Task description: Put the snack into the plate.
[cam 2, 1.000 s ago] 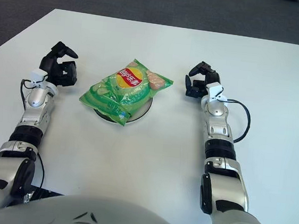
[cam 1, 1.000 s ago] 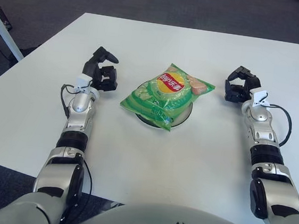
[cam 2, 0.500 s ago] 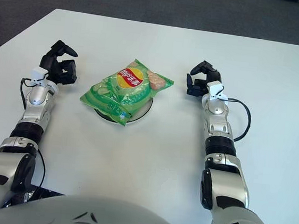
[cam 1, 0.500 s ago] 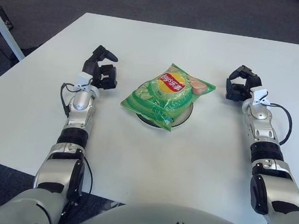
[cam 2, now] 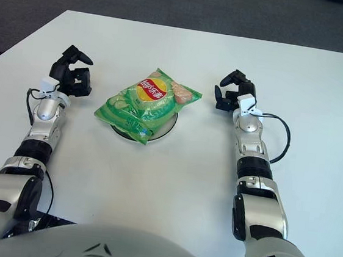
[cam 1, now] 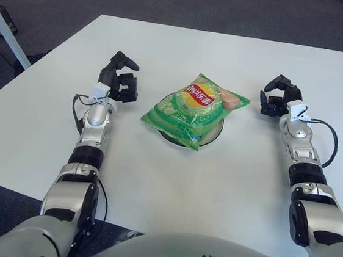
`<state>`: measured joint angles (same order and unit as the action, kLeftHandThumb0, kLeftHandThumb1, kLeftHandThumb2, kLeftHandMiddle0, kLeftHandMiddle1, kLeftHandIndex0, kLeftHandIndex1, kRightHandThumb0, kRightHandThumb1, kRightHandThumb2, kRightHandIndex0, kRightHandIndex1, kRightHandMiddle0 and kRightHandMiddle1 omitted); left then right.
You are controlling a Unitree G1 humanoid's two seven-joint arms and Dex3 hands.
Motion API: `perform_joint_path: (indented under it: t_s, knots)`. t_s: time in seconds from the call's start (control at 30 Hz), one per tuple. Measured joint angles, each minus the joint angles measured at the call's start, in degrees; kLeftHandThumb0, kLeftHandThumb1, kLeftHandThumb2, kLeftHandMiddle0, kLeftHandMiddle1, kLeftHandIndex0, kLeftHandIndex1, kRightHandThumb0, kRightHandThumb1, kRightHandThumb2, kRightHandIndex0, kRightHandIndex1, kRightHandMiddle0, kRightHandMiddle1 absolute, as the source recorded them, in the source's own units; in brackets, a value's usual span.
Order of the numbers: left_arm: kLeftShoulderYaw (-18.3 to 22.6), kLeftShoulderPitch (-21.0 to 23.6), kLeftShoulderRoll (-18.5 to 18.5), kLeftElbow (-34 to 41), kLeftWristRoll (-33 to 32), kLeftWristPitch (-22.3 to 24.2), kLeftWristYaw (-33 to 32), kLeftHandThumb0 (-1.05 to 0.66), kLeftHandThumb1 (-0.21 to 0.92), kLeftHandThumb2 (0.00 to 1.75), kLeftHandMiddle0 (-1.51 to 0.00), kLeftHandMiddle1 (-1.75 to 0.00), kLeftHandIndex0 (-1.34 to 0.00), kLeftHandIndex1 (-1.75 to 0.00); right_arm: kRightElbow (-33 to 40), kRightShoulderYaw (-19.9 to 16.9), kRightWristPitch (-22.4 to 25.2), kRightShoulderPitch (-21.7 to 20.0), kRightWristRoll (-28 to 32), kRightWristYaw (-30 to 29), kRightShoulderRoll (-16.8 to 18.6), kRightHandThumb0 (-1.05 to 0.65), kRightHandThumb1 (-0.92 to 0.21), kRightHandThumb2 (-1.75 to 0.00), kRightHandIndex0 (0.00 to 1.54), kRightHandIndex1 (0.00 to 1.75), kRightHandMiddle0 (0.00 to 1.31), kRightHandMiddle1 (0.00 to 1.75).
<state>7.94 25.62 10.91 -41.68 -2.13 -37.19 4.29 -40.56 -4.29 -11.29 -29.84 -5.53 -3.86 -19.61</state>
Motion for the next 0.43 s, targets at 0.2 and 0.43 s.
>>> perform_joint_path:
  t_s: [0.2, 0.43]
  knots:
    - [-0.2, 0.1, -0.3, 0.1, 0.5, 0.0, -0.6, -0.45, 0.4, 1.21, -1.29, -1.75, -0.55, -1.75, -0.9, 0.4, -0.5, -0.4, -0.4, -0.9, -0.3, -0.49, -0.3, -1.34, 1.32, 1.75, 0.63, 1.75]
    - [-0.4, 0.2, -0.4, 0.1, 0.9, 0.0, -1.7, -0.46, 0.38, 1.24, -1.29, -1.75, -0.56, -1.75, -1.6, 0.9, -1.0, -0.7, -0.7, -1.3, -0.8, -0.49, -0.29, -1.35, 1.33, 1.75, 0.64, 1.75]
